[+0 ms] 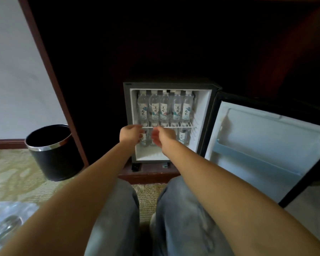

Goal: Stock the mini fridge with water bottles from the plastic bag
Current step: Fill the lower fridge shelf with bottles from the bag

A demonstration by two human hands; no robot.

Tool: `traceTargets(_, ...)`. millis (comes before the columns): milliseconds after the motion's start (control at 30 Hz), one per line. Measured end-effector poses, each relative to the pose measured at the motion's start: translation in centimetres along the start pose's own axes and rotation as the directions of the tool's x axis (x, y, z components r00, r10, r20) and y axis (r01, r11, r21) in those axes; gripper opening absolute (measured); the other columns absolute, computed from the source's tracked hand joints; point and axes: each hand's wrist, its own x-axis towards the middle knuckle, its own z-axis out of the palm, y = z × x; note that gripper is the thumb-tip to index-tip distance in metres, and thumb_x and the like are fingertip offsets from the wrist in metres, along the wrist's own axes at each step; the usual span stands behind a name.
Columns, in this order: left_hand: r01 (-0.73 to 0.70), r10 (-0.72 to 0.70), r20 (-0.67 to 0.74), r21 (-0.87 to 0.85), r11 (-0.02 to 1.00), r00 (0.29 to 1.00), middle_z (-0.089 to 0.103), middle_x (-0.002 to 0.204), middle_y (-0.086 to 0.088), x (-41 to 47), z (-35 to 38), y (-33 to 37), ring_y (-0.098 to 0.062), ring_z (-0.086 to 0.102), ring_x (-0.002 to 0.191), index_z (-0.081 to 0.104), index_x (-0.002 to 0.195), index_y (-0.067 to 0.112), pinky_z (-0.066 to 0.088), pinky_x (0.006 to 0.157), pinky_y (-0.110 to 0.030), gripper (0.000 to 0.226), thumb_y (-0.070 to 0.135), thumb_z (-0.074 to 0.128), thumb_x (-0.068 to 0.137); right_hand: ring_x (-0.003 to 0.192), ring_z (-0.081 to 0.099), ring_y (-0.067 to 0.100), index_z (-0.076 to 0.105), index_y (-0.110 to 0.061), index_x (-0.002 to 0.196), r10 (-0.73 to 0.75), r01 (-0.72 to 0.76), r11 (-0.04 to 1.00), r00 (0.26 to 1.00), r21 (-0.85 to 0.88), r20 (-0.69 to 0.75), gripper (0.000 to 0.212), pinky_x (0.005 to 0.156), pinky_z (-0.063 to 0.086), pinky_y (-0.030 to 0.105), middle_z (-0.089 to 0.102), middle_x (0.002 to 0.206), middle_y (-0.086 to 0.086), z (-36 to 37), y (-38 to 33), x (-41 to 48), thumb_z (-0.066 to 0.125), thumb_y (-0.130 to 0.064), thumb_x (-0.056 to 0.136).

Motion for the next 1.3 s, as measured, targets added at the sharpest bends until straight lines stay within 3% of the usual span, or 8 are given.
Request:
traceTargets(67,0.045,-0.05,-0.036,-0.139,0.989,0.998,0.063,0.077,-0.002,-0.2,0.1,0.8,-0.012,0.055,0.061,0.065,0.105,0.007,0.042,0.056,-0.022,0.022,0.009,0.047,0.094,0.056,0.054,0.012,0.065,-0.008,0.078,-0.01,0.01,1.0,1.0,0.011,0.019,0.029,0.063,0.048,0.025,0.06,0.067,0.002,1.3,0.1,-0.3,0.05,-0.023,0.097)
traceTargets(167,0.059,-0.068,-0.033,-0.212,0.975,0.997,0.063,0.075,0.001,-0.6,0.5,1.2,-0.012,0.056,0.06,0.065,0.101,0.01,0.042,0.054,-0.021,0.021,0.008,0.046,0.093,0.055,0.053,0.013,0.059,-0.008,0.075,-0.005,0.005,1.0,0.997,0.01,0.071,0.028,0.058,0.046,0.023,0.061,0.075,0.007,2.1,0.3,-0.4,0.047,-0.018,0.098)
traceTargets(433,-0.043,0.044,-0.041,0.02,0.999,0.998,0.064,0.085,-0.002,-0.6,0.5,-0.1,-0.017,0.057,0.076,0.068,0.105,0.01,0.045,0.069,-0.027,0.021,0.013,0.05,0.093,0.053,0.055,0.014,0.06,-0.016,0.074,-0.13,0.153,0.965,0.985,-0.213,0.115,0.023,0.054,0.046,0.025,0.061,0.065,0.001,-0.2,0.9,0.6,0.052,-0.014,0.095)
traceTargets(567,-0.04,0.042,-0.038,0.054,0.998,0.998,0.065,0.082,-0.001,-0.3,-0.7,-0.4,-0.015,0.057,0.072,0.069,0.104,0.009,0.05,0.076,-0.033,0.02,0.011,0.052,0.092,0.055,0.056,0.014,0.065,-0.011,0.088,-0.145,0.182,0.925,0.98,-0.333,0.134,0.015,0.056,0.047,0.024,0.062,0.067,0.002,-0.8,1.2,1.2,0.054,-0.016,0.095)
traceTargets(667,-0.041,0.042,0.002,0.219,0.975,0.999,0.066,0.089,-0.003,-0.2,-2.9,-0.8,-0.018,0.06,0.083,0.069,0.106,0.009,0.051,0.078,-0.032,0.024,0.012,0.049,0.094,0.057,0.055,0.015,0.065,-0.008,0.096,-0.133,0.193,0.903,0.975,-0.384,0.176,0.016,0.057,0.046,0.025,0.06,0.068,0.003,0.2,1.7,1.2,0.053,-0.019,0.095)
traceTargets(900,0.098,-0.091,-0.038,0.46,0.883,0.995,0.064,0.119,-0.016,0.2,-15.9,0.5,-0.028,0.063,0.098,0.06,0.12,0.0,0.045,0.062,-0.025,0.028,0.007,0.047,0.096,0.058,0.054,0.011,0.058,-0.004,0.117,0.002,0.179,0.893,0.916,-0.413,0.401,0.026,0.052,0.045,0.021,0.059,0.074,0.002,8.2,3.2,0.0,0.052,-0.02,0.098)
traceTargets(1067,0.228,-0.116,-0.234,0.544,0.808,0.965,0.063,0.088,-0.01,-3.9,-28.7,-0.9,-0.014,0.05,0.061,0.065,0.094,0.005,0.04,0.052,-0.021,0.013,0.009,0.052,0.093,0.063,0.056,0.011,0.058,-0.006,0.12,0.116,0.184,0.851,0.848,-0.493,0.518,0.029,0.057,0.046,0.021,0.06,0.079,0.001,14.6,5.9,-2.8,0.053,-0.023,0.097)
traceTargets(1300,0.49,-0.241,-0.438,0.649,0.582,0.866,0.069,0.097,-0.017,-11.3,-44.2,-6.4,-0.023,0.052,0.068,0.069,0.106,-0.003,0.039,0.05,-0.023,0.026,0.011,0.053,0.09,0.058,0.052,0.011,0.056,-0.01,0.103,0.242,0.232,0.769,0.756,-0.596,0.608,0.013,0.054,0.041,0.02,0.057,0.073,0.002,24.6,12.0,-8.7,0.052,-0.02,0.097)
